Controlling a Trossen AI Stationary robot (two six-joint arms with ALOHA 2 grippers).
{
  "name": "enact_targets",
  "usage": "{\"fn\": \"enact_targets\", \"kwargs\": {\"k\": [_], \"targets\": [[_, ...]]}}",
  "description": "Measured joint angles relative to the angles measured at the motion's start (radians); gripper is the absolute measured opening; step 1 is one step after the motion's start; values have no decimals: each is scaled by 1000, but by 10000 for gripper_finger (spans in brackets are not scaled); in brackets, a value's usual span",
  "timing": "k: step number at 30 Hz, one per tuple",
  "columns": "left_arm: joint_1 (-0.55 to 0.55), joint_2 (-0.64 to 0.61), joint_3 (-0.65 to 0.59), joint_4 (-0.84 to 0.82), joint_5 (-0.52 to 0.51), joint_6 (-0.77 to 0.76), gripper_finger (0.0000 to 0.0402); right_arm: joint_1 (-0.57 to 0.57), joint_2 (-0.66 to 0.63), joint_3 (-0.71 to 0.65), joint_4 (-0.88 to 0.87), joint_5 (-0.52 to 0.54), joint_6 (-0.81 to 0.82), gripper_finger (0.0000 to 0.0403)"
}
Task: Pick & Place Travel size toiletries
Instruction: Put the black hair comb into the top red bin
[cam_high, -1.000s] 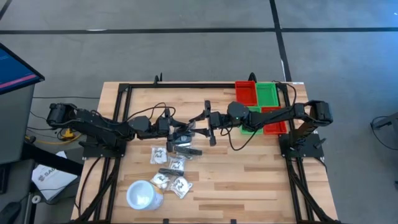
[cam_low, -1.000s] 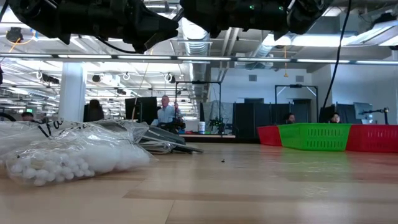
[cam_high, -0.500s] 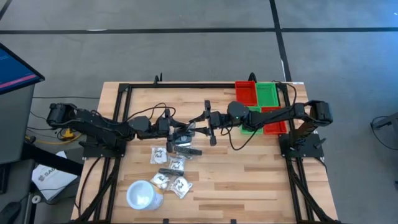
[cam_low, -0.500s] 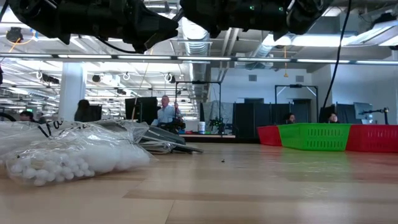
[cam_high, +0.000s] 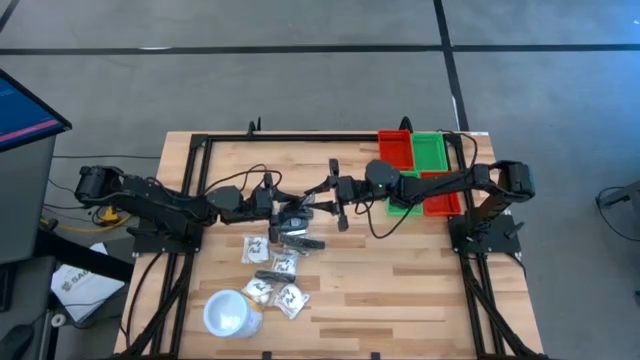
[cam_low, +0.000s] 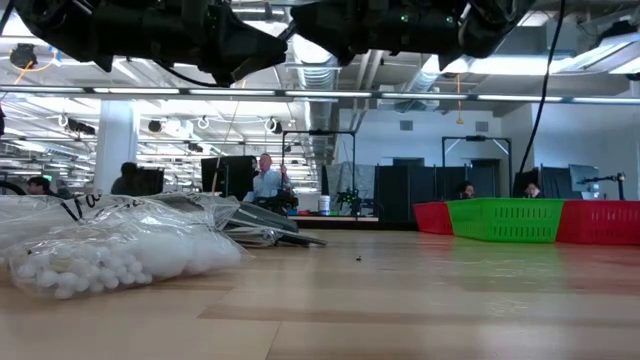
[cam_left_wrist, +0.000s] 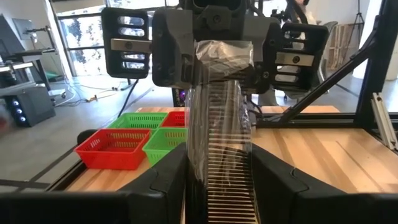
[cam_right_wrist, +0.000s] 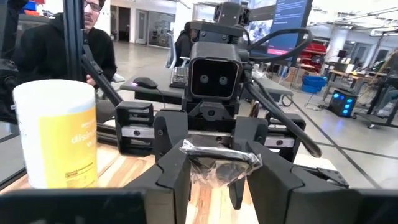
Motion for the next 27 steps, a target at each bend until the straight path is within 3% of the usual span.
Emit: {"fn": "enact_targets", "kwargs": {"k": [18,27], "targets": [[33,-271,-163,-85,-4,-42,179,-90,-8,-1,-83,-27,11,125],[-15,-281,-225,-82,-2,-114,176,-188,-47,-3,-238,-24,22,118]]}}
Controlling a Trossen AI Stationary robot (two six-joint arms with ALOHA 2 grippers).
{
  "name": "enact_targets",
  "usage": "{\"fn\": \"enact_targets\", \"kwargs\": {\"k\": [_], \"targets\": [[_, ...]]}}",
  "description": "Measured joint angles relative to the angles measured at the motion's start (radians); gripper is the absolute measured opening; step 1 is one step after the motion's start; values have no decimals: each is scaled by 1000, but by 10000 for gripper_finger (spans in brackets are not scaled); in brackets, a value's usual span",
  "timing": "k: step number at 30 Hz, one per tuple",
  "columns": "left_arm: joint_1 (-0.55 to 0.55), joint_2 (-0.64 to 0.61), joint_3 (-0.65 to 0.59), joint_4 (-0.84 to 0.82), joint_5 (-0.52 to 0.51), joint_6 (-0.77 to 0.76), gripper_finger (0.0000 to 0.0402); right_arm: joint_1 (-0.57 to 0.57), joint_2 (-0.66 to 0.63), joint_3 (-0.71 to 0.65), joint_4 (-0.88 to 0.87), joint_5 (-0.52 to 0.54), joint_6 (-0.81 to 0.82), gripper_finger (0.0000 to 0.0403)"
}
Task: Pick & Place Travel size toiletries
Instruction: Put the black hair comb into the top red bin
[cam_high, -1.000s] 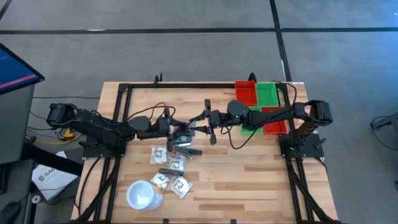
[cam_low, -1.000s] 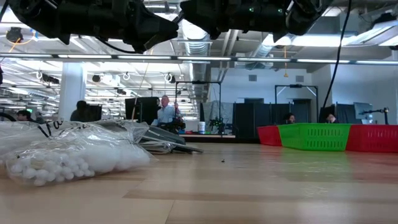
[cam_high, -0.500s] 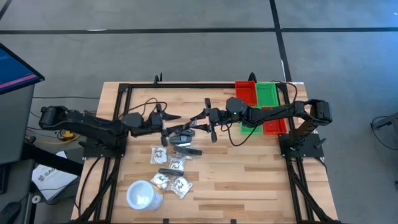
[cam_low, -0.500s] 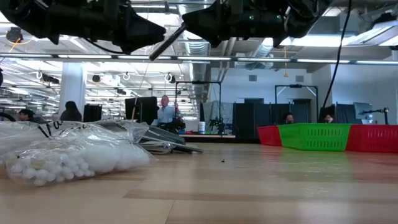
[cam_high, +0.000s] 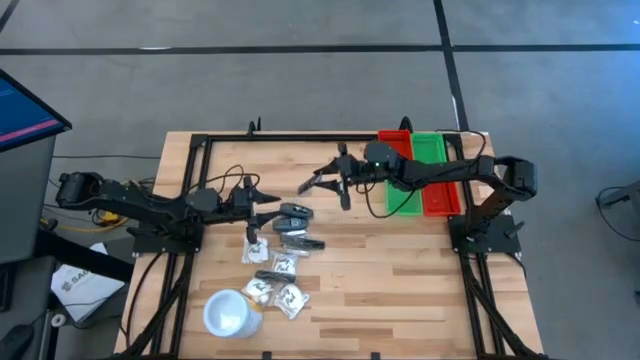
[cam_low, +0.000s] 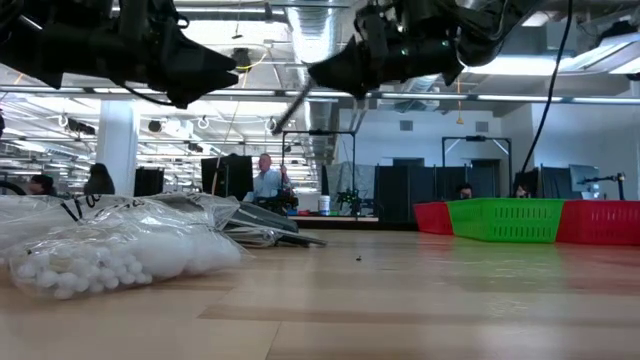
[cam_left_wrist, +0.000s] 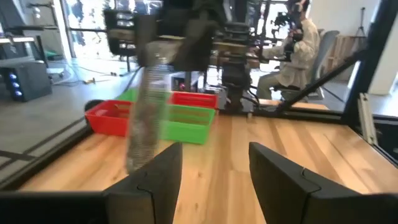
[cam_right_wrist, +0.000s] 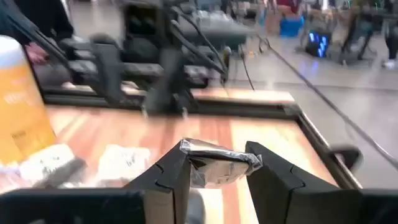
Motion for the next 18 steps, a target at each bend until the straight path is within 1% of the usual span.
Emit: {"fn": "enact_targets", "kwargs": {"k": [2,6,11,13,18], "targets": [[-20,9,0,-2,0,-1,176,-21,-18,4,-21,0,-8,124],[-46,31,0,-1,1,-2,177,-75,-79,3,-133,1,-8,134],[-57,48,0,-1,3,-7,177,-145,-163,3,-298,1,-27,118],[-57,48,0,1,3,-23,177,-174,-193,3,-365,1,-27,117],[-57,48,0,1,3,-24,177,-248,-255,3,-529,4,-30,141]]}}
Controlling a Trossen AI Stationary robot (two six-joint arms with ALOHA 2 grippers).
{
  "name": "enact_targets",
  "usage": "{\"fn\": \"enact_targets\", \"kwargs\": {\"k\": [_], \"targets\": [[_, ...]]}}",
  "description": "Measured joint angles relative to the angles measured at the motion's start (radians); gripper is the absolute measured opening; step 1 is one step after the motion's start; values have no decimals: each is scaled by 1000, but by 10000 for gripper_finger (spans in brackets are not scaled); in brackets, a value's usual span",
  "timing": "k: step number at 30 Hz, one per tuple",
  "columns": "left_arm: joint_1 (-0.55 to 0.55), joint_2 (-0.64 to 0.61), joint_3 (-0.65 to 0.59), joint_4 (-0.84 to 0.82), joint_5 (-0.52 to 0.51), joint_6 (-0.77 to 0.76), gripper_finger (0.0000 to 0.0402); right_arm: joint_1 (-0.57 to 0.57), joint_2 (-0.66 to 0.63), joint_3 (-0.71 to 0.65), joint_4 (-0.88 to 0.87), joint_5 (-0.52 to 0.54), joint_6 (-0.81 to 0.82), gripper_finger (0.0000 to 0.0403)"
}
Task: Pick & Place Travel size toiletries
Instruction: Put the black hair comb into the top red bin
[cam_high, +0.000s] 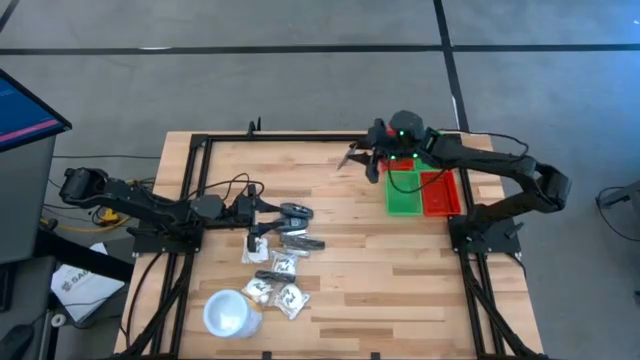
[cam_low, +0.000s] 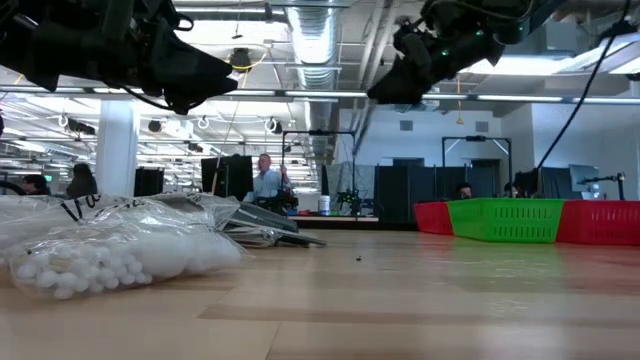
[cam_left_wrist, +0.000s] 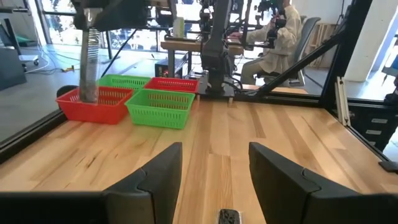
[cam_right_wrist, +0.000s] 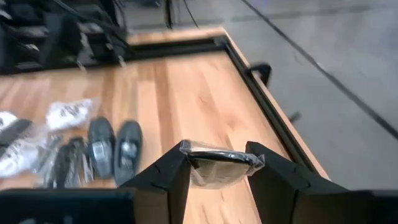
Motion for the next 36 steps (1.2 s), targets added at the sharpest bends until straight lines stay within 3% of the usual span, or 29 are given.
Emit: {"fn": "enact_targets", "kwargs": {"k": [11,18,23,27,36], "targets": [[0,0,0,0,-1,-1,177,-183,-81,0,-229,1,-35,116],[0,0,0,0,-3,-1,177,-310,-96,0,-327,34,-11,150],[0,0,0,0,-3,-1,177,-367,-96,0,-360,110,25,116],[0,0,0,0,-3,-1,177,-388,-96,0,-368,114,45,116],[0,0,0,1,-3,-6,177,-397,-73,-3,-442,308,97,196]]}}
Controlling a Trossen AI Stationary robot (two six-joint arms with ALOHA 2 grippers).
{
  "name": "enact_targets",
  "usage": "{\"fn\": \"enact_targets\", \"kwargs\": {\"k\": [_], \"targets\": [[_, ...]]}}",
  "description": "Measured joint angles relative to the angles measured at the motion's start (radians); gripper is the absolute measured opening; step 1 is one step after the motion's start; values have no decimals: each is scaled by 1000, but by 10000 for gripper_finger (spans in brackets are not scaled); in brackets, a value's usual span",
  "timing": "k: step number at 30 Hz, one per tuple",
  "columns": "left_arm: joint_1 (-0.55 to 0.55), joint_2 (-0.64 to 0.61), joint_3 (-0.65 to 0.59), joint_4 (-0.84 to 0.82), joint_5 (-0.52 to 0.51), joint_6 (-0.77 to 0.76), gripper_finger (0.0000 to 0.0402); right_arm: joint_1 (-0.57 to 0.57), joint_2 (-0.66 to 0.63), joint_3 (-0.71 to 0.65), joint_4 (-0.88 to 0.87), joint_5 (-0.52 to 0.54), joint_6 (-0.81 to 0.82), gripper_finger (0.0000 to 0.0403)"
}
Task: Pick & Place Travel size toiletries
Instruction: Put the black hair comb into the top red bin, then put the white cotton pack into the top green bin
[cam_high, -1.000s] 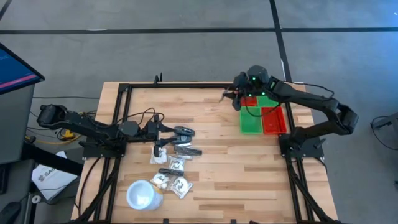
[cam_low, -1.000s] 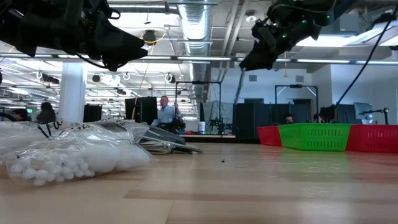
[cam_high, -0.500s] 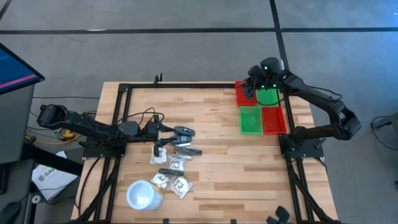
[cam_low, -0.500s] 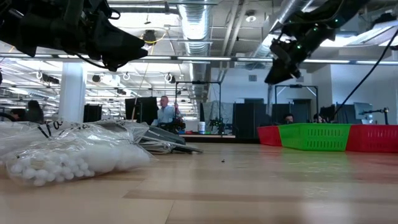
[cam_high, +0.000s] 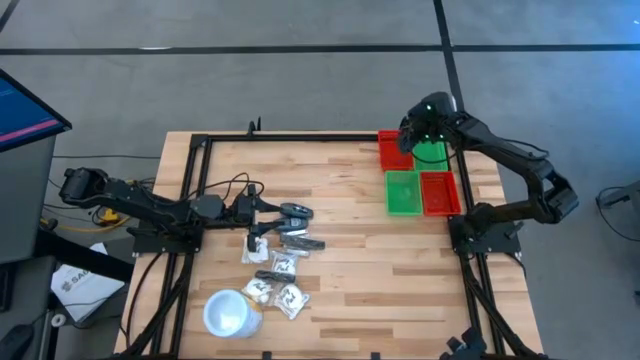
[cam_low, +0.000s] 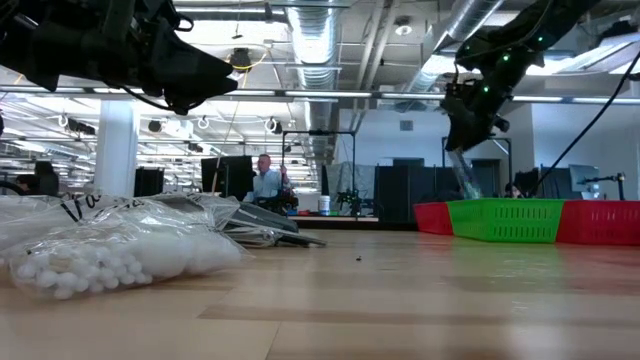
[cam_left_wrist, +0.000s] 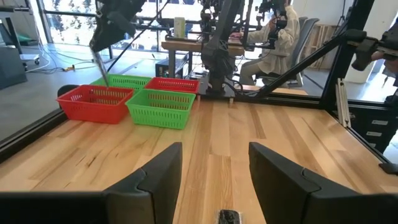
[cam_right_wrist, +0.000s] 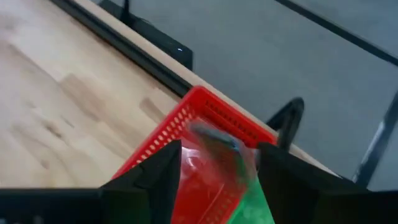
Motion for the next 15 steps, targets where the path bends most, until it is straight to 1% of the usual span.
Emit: {"fn": "enact_targets", "kwargs": {"k": [5,15], "targets": [[0,0,0,0,2,0,177,1,0,-18,15,11,4,196],[0,0,0,2,3,2,177,15,0,-28,19,9,1,170]]}}
